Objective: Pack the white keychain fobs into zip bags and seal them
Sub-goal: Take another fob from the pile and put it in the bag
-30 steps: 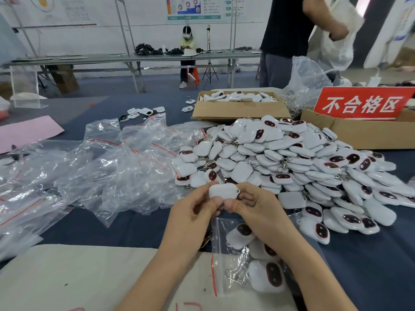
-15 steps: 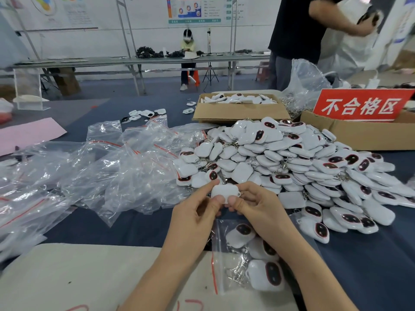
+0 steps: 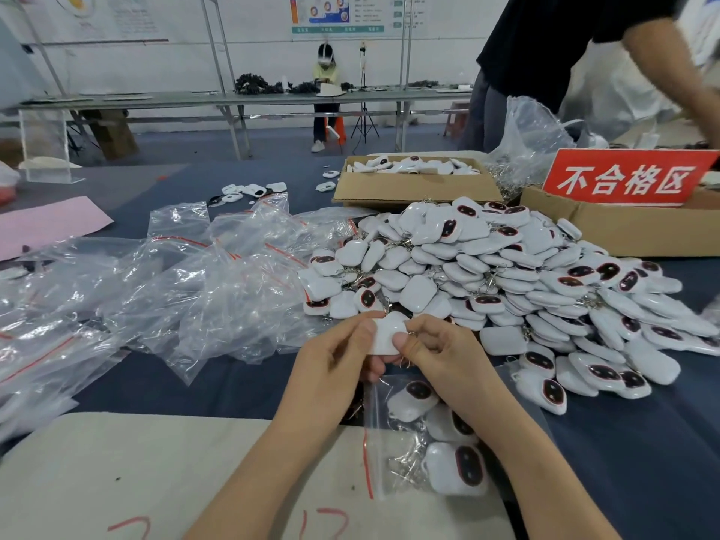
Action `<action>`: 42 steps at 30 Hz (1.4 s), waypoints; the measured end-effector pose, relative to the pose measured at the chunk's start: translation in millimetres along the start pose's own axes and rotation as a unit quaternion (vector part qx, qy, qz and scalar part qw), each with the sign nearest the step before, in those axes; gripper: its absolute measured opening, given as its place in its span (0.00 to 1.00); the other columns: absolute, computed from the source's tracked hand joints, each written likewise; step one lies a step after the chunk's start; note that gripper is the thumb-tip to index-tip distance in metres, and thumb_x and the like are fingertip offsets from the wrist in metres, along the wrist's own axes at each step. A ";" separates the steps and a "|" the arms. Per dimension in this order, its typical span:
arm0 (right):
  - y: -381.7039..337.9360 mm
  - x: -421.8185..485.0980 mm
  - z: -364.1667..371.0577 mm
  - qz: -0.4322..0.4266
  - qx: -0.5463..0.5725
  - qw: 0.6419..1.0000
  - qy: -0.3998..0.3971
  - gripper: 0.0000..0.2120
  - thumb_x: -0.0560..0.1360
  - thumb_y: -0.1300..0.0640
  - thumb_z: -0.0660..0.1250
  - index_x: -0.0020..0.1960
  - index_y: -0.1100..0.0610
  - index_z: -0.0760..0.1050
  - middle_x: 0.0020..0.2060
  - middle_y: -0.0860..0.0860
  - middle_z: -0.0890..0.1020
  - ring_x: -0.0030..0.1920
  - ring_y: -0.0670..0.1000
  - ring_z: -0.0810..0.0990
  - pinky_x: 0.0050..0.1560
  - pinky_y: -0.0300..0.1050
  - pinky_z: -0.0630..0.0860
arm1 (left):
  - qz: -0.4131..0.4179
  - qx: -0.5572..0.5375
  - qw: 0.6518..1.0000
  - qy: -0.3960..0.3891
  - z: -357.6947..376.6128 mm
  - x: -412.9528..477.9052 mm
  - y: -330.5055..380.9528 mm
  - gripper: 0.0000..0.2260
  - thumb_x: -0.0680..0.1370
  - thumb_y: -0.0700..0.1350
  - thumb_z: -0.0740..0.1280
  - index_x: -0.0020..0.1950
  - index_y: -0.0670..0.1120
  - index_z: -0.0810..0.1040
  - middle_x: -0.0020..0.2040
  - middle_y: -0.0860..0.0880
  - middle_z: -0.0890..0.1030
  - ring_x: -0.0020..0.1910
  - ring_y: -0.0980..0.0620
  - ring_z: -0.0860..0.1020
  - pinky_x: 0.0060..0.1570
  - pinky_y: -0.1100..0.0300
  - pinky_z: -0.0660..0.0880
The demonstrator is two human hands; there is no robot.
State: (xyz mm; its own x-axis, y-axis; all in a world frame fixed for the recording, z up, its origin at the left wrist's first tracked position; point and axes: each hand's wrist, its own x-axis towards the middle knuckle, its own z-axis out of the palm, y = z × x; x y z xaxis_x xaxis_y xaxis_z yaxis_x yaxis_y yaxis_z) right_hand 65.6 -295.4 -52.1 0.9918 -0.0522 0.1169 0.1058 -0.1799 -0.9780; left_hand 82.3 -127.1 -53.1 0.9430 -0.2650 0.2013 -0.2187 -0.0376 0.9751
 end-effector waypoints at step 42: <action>10.5 3.2 1.5 0.013 -0.010 1.000 0.023 0.12 0.72 0.62 0.76 0.42 0.46 0.79 0.42 0.45 0.87 0.45 0.46 0.86 0.51 0.42 0.81 | 0.066 0.162 0.980 0.094 2.5 -3.9 -4.4 0.11 0.81 0.42 0.69 0.56 0.59 0.81 0.45 0.67 0.83 0.45 0.65 0.81 0.44 0.75 0.71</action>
State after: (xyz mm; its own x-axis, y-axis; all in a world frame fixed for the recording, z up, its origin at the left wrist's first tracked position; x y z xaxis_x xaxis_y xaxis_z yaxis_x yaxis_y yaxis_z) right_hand 70.0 -296.0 -62.3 0.9897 -0.1025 0.0996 0.0779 -0.1981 -0.9771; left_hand 79.0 -128.3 -58.5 0.9239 -0.1077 0.3673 -0.3818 -0.3261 0.8648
